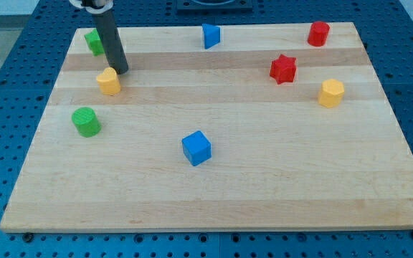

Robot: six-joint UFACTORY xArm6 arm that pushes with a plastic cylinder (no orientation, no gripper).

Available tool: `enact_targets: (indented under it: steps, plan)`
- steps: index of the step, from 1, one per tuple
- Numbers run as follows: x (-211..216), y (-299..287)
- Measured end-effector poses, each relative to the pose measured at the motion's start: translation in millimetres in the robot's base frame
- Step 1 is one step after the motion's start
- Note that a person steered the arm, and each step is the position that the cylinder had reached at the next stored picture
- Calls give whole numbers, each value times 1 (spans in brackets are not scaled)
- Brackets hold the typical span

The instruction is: Move the yellow hexagon towards the center

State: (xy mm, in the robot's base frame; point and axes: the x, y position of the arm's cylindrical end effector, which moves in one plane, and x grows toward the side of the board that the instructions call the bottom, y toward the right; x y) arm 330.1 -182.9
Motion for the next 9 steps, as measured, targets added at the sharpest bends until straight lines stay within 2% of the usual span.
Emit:
enact_targets:
  steps: [1,2,3,5,6,8,9]
  plan:
    - [30,-18]
    - [31,-18]
    - [8,13]
    - [4,25]
    - [22,54]
    - [85,162]
    - [126,234]
